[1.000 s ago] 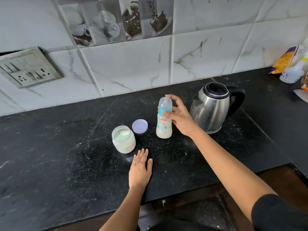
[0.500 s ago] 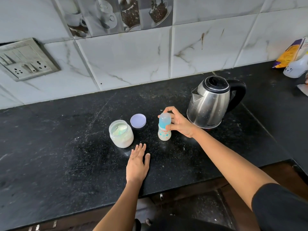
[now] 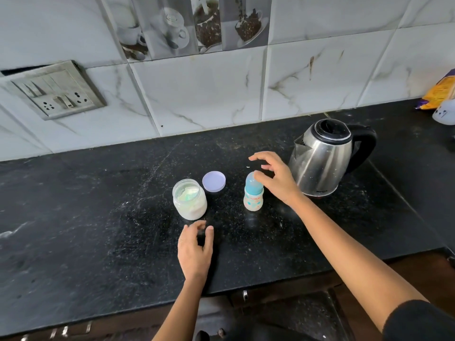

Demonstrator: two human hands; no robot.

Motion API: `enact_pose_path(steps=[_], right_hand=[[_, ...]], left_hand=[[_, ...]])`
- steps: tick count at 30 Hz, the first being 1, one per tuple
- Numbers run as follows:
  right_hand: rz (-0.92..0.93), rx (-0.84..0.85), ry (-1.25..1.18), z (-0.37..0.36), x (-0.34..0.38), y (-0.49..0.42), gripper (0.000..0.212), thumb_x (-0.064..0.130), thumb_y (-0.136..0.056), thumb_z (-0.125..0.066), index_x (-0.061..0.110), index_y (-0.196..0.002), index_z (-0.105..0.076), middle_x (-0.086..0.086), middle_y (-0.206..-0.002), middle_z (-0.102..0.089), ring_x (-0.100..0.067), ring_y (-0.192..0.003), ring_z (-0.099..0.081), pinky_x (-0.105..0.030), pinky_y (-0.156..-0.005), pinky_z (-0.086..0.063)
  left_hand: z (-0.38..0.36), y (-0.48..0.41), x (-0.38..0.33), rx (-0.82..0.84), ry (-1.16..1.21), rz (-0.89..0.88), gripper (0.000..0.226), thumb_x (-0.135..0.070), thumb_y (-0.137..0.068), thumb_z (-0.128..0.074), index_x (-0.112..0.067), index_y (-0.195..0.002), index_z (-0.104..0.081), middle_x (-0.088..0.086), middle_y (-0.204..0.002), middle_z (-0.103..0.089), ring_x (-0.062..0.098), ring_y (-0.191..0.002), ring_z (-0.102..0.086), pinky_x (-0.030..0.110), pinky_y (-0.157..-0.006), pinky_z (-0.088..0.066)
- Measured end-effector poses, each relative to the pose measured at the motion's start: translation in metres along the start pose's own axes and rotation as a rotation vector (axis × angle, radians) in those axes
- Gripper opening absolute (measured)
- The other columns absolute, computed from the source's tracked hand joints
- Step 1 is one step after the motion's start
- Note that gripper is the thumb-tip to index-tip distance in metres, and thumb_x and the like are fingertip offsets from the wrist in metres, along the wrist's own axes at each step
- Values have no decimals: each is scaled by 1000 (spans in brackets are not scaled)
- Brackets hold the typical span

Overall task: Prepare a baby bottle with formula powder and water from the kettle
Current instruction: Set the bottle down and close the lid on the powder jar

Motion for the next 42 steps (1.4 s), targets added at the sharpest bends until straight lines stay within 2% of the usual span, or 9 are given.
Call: enact_pose_path(steps=[4, 9, 17, 20, 23, 27, 34, 38, 42], right_hand=[[109, 4, 208, -50, 28, -15, 39, 3, -82, -63, 11, -120, -59, -2, -119, -54, -11, -106, -55, -17, -92, -45], [-233, 309, 537, -114, -1, -44, 78, 8, -80, -71, 6, -144, -28, -16, -143, -32, -32, -132, -34, -34, -104, -33], [-480, 481, 616, -152, -43, -76, 116, 18, -71, -84, 11, -153, -2, -11, -161, -5, -30, -148, 1, -47, -118, -17], [-503, 498, 644, -153, -48, -78, 112, 23, -68, -85, 11, -152, -12, -14, -156, -21, -32, -143, -22, -46, -112, -31], [-392, 501, 798, -154, -36, -83, 99, 19, -67, -85, 7, -144, -24, -16, -142, -37, -33, -130, -39, -42, -100, -41], [-49, 659, 1032, -141, 1, -88, 112, 10, -67, -82, 17, -152, -10, -12, -135, -41, -34, -125, -38, -42, -99, -40], [12, 896, 729, -129, 75, -87, 114, 17, -61, -82, 40, -147, -10, 6, -128, -45, -18, -116, -36, -35, -85, -42], [32, 964, 651, -148, 80, -77, 100, 18, -63, -81, 33, -144, -24, 12, -123, -44, -15, -115, -41, -33, -88, -44], [79, 987, 670, -161, 72, -69, 82, 15, -64, -77, 30, -136, -42, 8, -131, -43, -16, -118, -40, -41, -96, -44]], left_hand=[[18, -24, 7, -154, 85, 168, 50, -33, -72, -80, -17, -111, -51, -7, -104, -51, 20, -105, -48, 25, -88, -34], [24, -66, 15, -39, 240, 250, 91, -33, -64, -87, -19, -139, -38, -4, -138, -45, 11, -128, -41, 24, -104, -30], [21, -108, 21, 218, 238, 134, 107, -36, -56, -89, -23, -145, -31, -10, -147, -37, 6, -132, -34, 21, -104, -27], [18, -108, 18, 252, 275, 113, 93, -40, -55, -87, -35, -135, -42, -22, -135, -47, 0, -123, -43, 18, -100, -33], [20, -107, 19, 249, 307, 74, 73, -45, -55, -81, -49, -120, -47, -28, -120, -55, -8, -112, -50, 15, -92, -39], [20, -107, 23, 261, 347, 60, 73, -45, -57, -82, -47, -121, -48, -26, -121, -56, -5, -113, -51, 17, -91, -40], [16, -104, 33, 285, 392, 73, 78, -45, -57, -84, -51, -125, -45, -29, -124, -54, -7, -114, -51, 14, -86, -41], [16, -103, 35, 294, 403, 105, 80, -49, -55, -84, -60, -120, -40, -35, -116, -55, -12, -106, -52, 3, -77, -40], [16, -104, 39, 323, 401, 138, 85, -47, -51, -84, -52, -125, -42, -27, -115, -59, -8, -106, -54, 13, -78, -46]])
Point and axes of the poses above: each hand's wrist, its own y-axis away from the middle knuckle, its own z-axis out of the back of the hand, x = y × z, the point moved 2 cm from there along -y, towards the middle knuckle
